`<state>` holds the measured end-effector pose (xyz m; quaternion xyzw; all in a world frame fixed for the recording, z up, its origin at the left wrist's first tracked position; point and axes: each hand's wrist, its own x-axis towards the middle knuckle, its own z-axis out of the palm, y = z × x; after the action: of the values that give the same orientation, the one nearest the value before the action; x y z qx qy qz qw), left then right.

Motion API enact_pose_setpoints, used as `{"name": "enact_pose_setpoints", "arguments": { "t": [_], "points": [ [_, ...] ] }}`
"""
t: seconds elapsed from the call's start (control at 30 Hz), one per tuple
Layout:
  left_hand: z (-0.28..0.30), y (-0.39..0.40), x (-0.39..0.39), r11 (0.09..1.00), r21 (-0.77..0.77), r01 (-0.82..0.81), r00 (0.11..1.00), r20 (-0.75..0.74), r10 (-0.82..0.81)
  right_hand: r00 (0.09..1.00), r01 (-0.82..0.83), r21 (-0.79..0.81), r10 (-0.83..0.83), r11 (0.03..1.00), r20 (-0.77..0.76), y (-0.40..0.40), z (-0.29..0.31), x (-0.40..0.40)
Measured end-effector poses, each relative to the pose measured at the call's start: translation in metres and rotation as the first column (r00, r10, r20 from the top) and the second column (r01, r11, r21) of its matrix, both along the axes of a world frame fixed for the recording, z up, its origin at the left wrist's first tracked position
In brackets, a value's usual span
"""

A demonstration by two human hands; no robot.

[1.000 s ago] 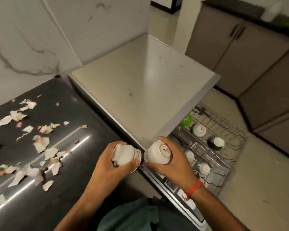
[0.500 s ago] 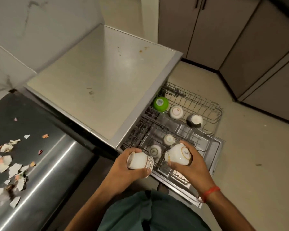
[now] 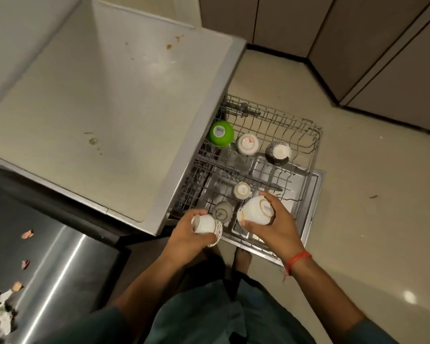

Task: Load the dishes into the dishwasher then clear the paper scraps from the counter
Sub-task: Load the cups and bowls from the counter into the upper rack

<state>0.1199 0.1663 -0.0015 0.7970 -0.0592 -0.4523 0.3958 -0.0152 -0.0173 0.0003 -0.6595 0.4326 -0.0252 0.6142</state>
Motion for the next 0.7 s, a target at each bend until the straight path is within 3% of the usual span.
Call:
{"name": "enact_pose_setpoints", "arguments": {
  "t": [0.3, 0.57, 0.7],
  "points": [
    [-0.095, -0.067, 0.033, 0.989, 0.097, -0.111, 0.993, 0.035, 0.108, 0.998, 0.004, 0.003, -0.004, 1.0, -0.069, -0.016, -0.046, 0.039],
    [-0.167, -0.118, 0.074, 0.965, 0.137, -0.224, 0.948, 0.26, 0.183, 0.986, -0.12, 0.006, 0.12, 0.993, -0.12, -0.022, -0.117, 0.056],
    [-0.201, -0.125, 0.086, 0.93, 0.131, -0.345, 0.87, 0.416, 0.264, 0.982, -0.15, -0.008, 0.148, 0.989, -0.116, -0.016, -0.144, 0.067]
  ]
}}
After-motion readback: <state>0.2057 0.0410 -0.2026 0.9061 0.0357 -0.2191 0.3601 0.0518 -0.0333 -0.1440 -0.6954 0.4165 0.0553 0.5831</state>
